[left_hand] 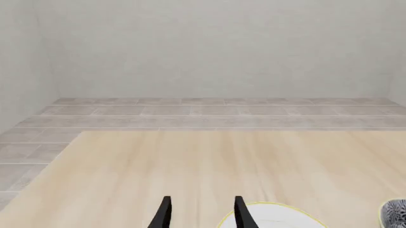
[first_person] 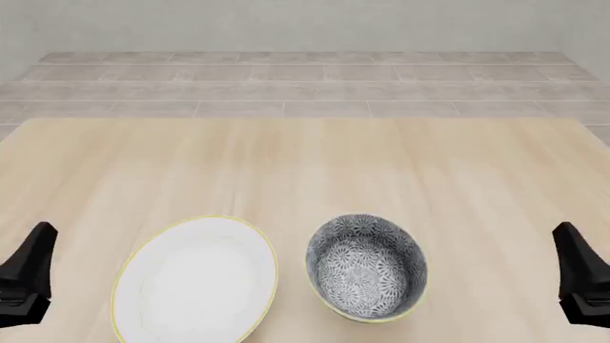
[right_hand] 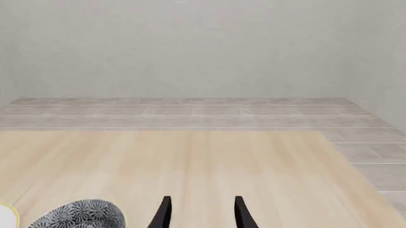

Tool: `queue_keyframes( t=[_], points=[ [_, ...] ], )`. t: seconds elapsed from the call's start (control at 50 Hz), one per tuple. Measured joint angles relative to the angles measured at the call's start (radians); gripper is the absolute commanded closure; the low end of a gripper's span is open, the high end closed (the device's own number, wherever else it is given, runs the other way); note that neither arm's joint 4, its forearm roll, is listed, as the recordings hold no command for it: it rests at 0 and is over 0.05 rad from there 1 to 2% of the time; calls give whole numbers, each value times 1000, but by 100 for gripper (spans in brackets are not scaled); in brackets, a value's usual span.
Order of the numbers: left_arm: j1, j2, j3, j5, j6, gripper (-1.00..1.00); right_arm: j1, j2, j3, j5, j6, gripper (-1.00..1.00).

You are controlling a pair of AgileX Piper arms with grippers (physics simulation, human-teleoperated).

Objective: Put the bowl on the plate.

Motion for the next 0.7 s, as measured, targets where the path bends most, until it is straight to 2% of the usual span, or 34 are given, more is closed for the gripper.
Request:
queue_keyframes(
  t=[0.46,0.7],
  points=[
    [0,5,-3,-1,0,-100,6,16,-19,5,9,-100],
    [0,5,-3,-1,0,-100,-3,93,-150,56,70,-100]
  ],
)
